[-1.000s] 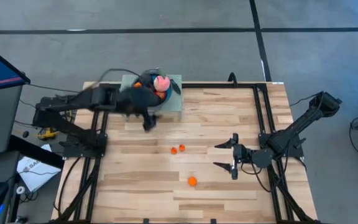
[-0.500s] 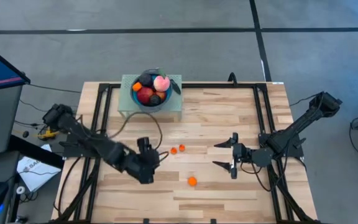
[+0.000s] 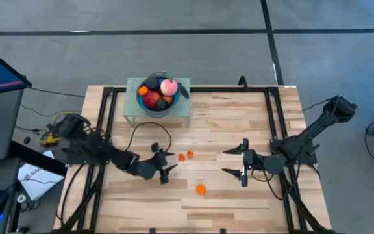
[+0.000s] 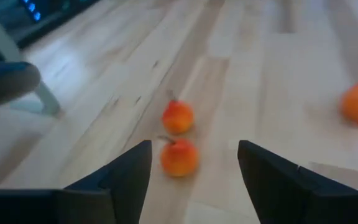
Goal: Pick & Place Fruit
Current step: Put the left orange pear into the blue strainer bowl on the shelf
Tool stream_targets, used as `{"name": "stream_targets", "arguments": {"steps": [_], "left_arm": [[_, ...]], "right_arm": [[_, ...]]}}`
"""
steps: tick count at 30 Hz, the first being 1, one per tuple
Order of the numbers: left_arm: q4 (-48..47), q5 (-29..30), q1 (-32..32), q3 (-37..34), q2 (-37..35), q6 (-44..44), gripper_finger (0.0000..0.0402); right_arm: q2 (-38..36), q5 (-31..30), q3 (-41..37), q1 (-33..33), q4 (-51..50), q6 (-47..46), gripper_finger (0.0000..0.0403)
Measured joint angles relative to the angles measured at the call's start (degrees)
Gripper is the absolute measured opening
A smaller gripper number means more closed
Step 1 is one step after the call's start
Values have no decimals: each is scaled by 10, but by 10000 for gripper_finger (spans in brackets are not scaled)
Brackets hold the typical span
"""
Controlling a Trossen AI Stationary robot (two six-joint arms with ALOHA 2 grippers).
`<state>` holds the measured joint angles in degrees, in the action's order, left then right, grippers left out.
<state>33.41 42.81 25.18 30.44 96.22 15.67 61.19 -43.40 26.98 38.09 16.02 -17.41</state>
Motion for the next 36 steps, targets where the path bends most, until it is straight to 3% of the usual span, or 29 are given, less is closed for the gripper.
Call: {"name": "stream_targets", "arguments": {"steps": [6, 14, 26, 31, 36], "left_arm": [[11, -63, -48, 24, 63, 68, 211], [43, -65, -58, 48, 106, 75, 163], [53, -65, -58, 47, 116, 73, 119], [53, -65, -58, 47, 116, 71, 140], [56, -80, -71, 47, 116, 73, 215]], "right_arm": [[0, 0, 0, 0, 5, 0, 330], [0, 0, 0, 0, 8, 0, 331], [0, 0, 0, 0, 8, 0, 331], [0, 0, 0, 0, 8, -2, 330], [0, 0, 0, 0, 8, -2, 331]]}}
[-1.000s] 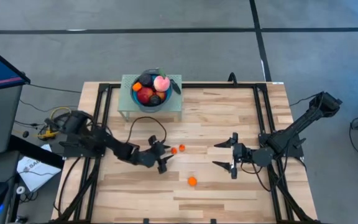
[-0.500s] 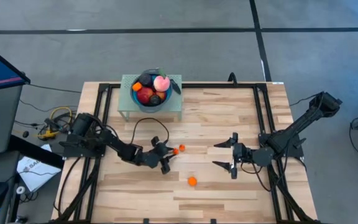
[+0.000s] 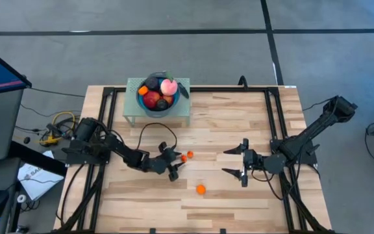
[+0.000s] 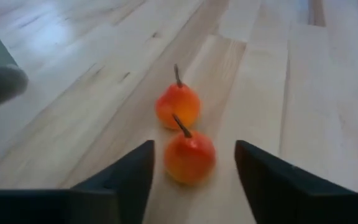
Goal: Pick & Place Fruit
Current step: Put the left orange pear into the blue strainer bowl on the shelf
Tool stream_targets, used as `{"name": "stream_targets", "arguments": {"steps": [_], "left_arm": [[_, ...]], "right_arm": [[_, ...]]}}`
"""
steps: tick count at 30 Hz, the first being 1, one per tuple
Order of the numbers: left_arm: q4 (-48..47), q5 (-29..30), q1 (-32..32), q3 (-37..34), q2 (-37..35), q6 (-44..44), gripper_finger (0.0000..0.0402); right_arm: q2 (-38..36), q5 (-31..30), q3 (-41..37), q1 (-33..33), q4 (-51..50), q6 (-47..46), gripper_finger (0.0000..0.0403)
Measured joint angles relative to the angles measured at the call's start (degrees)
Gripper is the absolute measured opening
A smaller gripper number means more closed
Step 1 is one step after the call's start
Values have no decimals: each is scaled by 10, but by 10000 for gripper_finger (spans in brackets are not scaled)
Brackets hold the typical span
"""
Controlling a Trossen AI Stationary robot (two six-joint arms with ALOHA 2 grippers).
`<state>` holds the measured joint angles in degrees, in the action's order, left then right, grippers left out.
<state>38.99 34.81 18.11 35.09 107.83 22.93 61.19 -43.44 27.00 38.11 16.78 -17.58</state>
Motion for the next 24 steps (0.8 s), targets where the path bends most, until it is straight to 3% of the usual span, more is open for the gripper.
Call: {"name": "stream_targets", "arguments": {"steps": [4, 7, 24], "left_arm": [[6, -1, -17, 0, 0, 12, 263], [9, -3, -20, 0, 0, 8, 270], [11, -28, -19, 2, -1, -17, 180]], "right_arm": [[0, 0, 0, 0, 0, 0, 331], [0, 0, 0, 0, 0, 0, 331], [0, 0, 0, 0, 0, 1, 331]]}}
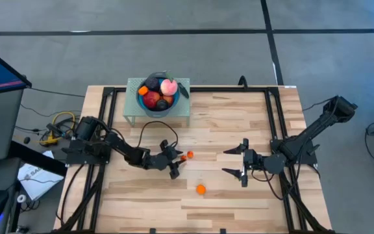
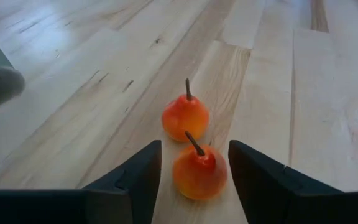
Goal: Pick & Place Fruit
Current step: Put the left orange pear into the blue strainer bowl on the shelf
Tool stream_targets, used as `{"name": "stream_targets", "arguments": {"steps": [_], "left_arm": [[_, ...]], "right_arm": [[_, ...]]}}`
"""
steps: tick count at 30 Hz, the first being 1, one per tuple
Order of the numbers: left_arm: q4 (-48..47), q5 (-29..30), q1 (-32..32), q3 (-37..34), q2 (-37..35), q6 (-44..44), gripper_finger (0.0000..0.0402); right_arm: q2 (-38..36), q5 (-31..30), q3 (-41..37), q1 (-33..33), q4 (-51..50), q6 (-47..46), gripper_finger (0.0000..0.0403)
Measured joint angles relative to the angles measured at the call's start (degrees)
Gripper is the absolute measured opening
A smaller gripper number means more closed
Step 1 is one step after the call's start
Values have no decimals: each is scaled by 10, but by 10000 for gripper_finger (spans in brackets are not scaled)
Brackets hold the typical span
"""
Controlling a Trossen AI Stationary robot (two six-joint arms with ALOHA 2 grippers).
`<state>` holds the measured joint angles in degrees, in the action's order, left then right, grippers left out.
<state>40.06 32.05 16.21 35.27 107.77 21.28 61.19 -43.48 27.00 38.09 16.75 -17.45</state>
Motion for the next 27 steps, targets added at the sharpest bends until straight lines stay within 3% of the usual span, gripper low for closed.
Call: {"name": "stream_targets", "arguments": {"steps": [13, 27], "left_arm": [[17, -21, 0, 24, 55, -1, 196], [30, -17, 0, 29, 56, -17, 173]], "right_arm": [[0, 0, 0, 0, -4, 0, 331], [0, 0, 0, 0, -5, -2, 331]]}}
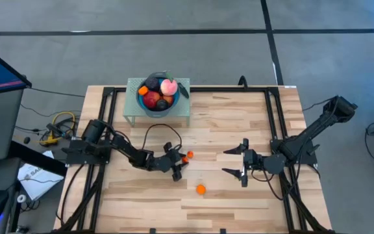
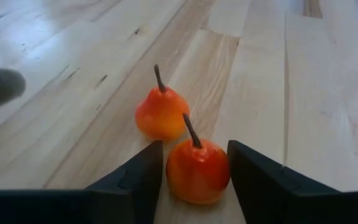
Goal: Pick & Place Fruit
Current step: Put the left orange pear into the blue strainer bowl on the shelf
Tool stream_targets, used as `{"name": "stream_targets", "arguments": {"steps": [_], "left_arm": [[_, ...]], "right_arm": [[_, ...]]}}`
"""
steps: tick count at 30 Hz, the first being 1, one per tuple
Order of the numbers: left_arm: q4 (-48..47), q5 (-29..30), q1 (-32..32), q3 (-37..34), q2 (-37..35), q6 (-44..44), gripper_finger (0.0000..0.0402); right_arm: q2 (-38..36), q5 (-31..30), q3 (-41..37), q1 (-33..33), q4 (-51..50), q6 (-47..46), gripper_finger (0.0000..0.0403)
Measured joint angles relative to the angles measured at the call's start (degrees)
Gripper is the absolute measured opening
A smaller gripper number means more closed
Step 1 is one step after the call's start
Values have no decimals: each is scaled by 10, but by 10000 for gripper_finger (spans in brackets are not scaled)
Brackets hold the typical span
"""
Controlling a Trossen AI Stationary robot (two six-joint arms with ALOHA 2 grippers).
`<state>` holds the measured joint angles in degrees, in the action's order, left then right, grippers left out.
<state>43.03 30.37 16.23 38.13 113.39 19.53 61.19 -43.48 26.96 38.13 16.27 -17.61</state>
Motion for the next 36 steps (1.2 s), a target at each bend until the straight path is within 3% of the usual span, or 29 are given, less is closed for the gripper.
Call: {"name": "stream_targets", "arguments": {"steps": [9, 16, 20, 27, 31, 36], "left_arm": [[4, 1, 0, 0, 0, 0, 140], [0, -3, 5, -2, -19, -2, 146], [-13, -26, 19, -4, -80, -2, 143], [-45, -37, 71, -4, -264, -73, 142], [-49, 38, 99, -4, -382, -155, 144], [-115, 201, 103, -4, -507, -278, 144]], "right_arm": [[0, 0, 0, 0, 0, 0, 331], [0, 0, 0, 0, 0, 0, 331], [0, 0, 0, 0, 0, 0, 331], [0, 0, 0, -1, 1, 0, 331], [0, 0, 0, -1, 1, 0, 331], [0, 0, 0, 0, 1, -4, 331]]}}
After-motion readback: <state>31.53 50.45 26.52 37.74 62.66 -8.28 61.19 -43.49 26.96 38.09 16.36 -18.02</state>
